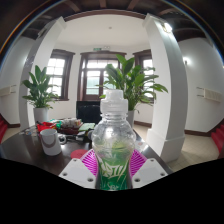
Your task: Pour water
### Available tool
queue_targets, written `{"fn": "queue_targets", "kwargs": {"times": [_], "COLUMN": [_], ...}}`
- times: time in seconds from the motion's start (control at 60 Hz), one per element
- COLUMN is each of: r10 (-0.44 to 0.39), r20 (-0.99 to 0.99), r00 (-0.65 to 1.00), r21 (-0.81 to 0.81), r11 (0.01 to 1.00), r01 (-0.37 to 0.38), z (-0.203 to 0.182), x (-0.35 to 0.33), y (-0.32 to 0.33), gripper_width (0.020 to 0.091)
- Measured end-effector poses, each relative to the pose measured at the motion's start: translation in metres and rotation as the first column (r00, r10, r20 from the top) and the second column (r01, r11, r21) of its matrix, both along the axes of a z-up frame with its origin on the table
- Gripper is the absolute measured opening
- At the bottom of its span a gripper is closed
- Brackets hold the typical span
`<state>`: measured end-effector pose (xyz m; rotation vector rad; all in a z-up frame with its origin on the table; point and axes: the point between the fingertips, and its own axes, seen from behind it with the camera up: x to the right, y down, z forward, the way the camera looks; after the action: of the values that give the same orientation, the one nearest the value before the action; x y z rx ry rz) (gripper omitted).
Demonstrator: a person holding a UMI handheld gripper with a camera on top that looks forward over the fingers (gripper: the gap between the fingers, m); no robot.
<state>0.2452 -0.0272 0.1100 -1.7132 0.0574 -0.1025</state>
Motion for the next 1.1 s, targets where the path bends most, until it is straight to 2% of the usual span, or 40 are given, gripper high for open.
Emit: {"fn": "queue_targets", "kwargs": {"times": [0.183,0.333,0.467,0.6,0.8,0.9,1.033,1.1], "r10": [0.024,0.094,0.182,0.235,0.22,0.215,0.138,0.13], "r20": [0.094,0.412,0.753,0.929,0.966,0.932,0.847,0.805], "r00": [0.995,0.906,0.632,0.285,-0.133,-0.291,-0.514,-0.579], "r21": [-0.047,-0.124,-0.213,-0.244,-0.227,-0.234,-0.176,-0.177], "r11": [0.999,0.991,0.977,0.97,0.973,0.972,0.984,0.984], "r01": [-0.02,-0.046,-0.027,-0.006,-0.046,-0.033,-0.026,-0.025], "z": [0.001,0.012,0.014,0.022,0.044,0.047,0.064,0.064], "x": [-0.01,-0.027,-0.041,-0.062,-0.105,-0.12,-0.139,-0.146], "y": [0.013,0.054,0.096,0.13,0.158,0.164,0.177,0.182], "gripper_width": [0.0354,0.0355,0.0355,0.0351,0.0352,0.0353,0.0354,0.0351]}}
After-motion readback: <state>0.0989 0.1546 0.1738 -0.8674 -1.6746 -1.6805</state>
